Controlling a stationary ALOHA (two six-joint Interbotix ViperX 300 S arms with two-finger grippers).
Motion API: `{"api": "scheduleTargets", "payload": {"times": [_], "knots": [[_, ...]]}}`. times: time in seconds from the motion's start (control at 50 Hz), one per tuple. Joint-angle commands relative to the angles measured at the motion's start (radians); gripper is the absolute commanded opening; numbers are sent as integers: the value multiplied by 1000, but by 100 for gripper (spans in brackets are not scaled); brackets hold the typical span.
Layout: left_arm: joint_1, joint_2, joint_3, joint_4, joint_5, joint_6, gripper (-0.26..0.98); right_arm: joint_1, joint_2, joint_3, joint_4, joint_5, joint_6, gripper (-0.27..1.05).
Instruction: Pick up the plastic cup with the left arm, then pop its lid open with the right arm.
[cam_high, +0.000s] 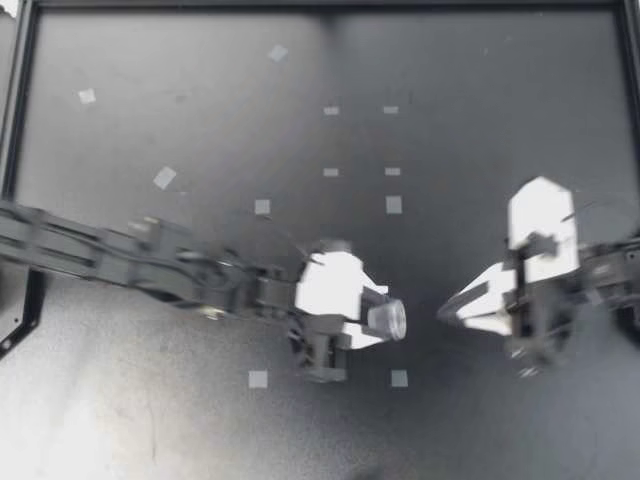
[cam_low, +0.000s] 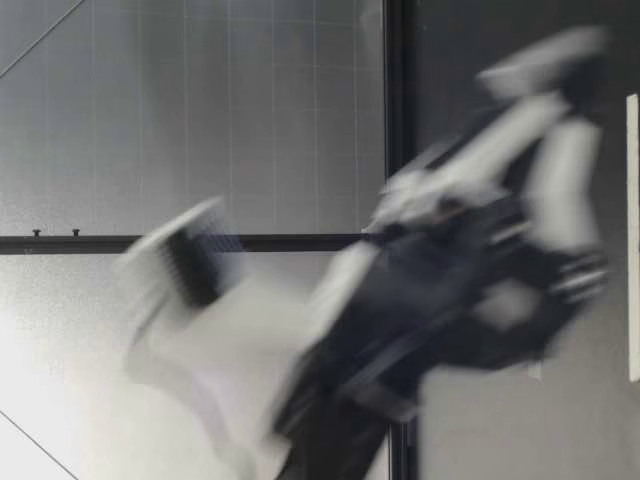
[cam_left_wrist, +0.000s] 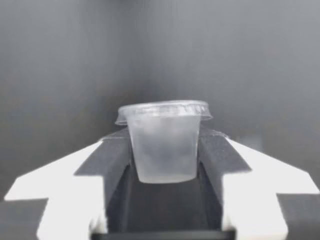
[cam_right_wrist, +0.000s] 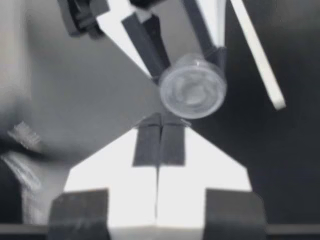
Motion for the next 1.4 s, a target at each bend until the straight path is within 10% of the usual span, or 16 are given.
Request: {"api": "scheduleTargets", "payload": {"times": [0.0,0.3,0.7,1.38], "knots": [[3,-107,61,-5,-166,31,11,9,-78,51,17,-166,95,1],[5,-123,218,-91,-782,110,11,11,101,48,-14,-561,411,75],[3,-81,169,-103,-787,121,11,-6,302,-97,-11,-735,434,69],[5,-75,146,-98,-698,118,11,-41,156,-127,-121,-787,402,68]]}}
